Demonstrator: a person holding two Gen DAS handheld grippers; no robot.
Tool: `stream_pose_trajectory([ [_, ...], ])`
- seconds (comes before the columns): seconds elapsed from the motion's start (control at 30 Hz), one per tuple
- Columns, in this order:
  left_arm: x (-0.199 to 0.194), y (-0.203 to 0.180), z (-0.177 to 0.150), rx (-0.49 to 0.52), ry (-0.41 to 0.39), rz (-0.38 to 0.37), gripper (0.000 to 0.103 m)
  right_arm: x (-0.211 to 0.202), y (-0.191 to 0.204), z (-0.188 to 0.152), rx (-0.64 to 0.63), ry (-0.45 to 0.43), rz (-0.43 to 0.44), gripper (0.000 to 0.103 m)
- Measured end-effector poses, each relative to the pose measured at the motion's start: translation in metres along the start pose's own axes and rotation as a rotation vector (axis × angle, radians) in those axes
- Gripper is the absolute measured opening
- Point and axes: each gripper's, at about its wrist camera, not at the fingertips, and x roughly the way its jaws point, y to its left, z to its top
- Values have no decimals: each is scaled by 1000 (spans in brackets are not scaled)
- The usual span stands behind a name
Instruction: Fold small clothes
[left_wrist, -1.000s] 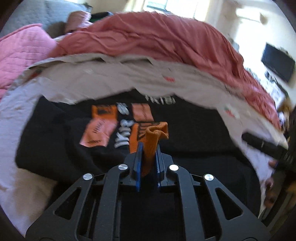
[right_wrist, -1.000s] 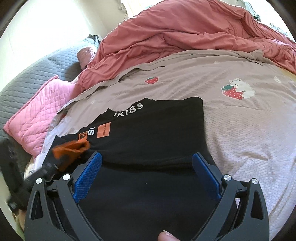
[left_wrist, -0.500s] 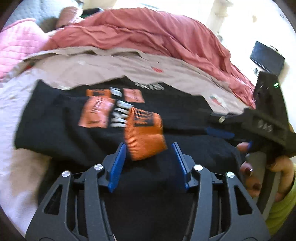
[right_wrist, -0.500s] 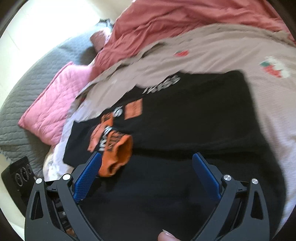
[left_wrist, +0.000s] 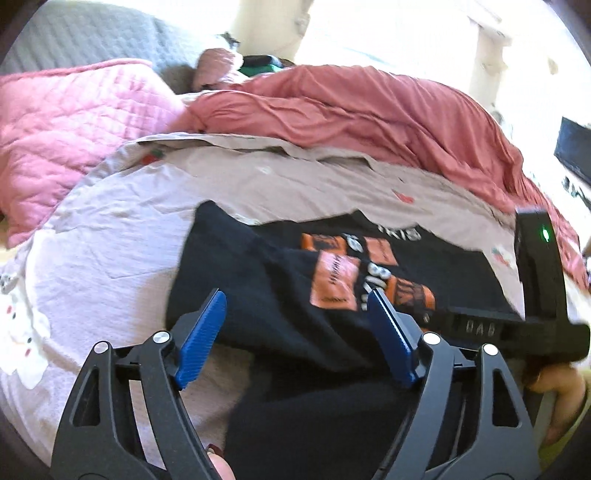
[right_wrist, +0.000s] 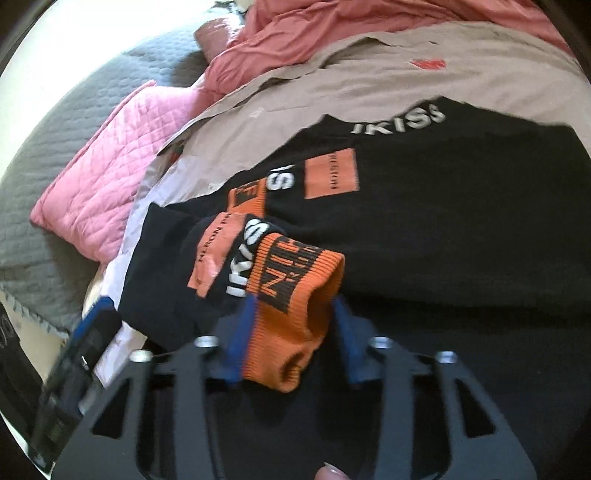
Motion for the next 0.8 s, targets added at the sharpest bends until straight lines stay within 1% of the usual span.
stream_pose_trajectory([
  [0.13,3,17,0,-72,14,13,73,-13,23,5,-136,-66,-17,10],
  [0.23,-3,26,3,-110,-22,18,73,-38,33,19,-202,-142,-24,9],
  [0.33,-9,32,5,-130,-61,21,74,-63,32,33,-235,-214,-54,9],
  [0.37,-10,33,5,-136,-65,18,74,-76,28,40,-251,-252,-80,9],
  [0.47,-9,33,6,-138,-62,13,74,-99,14,51,-268,-312,-146,9],
  [0.53,-8,29,5,-120,-58,12,74,-105,-1,59,-261,-324,-192,9],
  [0.63,-7,22,4,-88,-54,11,74,-108,-30,65,-239,-312,-266,9],
  [0.7,-5,20,3,-74,-44,9,75,-106,-49,64,-226,-292,-306,9],
  [0.8,0,15,2,-64,-15,-13,76,-101,-72,56,-195,-264,-340,9],
])
